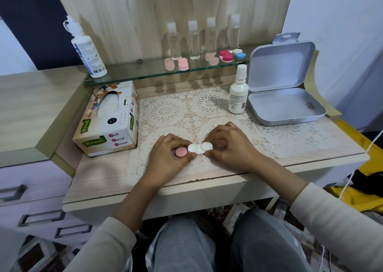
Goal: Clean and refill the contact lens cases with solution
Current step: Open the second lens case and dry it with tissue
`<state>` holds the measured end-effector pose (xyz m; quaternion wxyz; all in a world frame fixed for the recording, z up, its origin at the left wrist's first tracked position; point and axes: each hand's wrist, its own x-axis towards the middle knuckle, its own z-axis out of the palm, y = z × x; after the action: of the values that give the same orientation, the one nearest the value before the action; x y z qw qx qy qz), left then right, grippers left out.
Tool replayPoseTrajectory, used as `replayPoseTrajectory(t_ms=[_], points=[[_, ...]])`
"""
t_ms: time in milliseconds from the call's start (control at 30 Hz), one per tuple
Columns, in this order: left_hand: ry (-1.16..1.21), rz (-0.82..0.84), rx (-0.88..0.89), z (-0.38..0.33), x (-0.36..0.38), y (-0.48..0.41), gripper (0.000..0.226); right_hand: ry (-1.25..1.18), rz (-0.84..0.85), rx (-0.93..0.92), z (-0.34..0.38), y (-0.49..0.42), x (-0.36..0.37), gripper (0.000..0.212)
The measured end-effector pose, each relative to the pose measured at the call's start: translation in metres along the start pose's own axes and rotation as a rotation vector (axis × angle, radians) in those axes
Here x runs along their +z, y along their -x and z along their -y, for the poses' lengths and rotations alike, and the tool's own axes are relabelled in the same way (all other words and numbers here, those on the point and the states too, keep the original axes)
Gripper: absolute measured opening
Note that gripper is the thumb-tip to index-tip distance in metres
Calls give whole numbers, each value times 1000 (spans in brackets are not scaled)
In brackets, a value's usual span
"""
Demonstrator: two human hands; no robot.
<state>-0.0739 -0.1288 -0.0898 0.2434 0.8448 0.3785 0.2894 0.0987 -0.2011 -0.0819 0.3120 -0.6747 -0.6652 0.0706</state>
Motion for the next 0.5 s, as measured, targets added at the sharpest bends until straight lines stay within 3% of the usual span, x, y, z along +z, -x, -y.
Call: replayPoseTrajectory(t_ms=[500], points=[[-116, 150, 62, -38, 11, -28, 45, 82, -162, 146, -31, 9, -76, 27]])
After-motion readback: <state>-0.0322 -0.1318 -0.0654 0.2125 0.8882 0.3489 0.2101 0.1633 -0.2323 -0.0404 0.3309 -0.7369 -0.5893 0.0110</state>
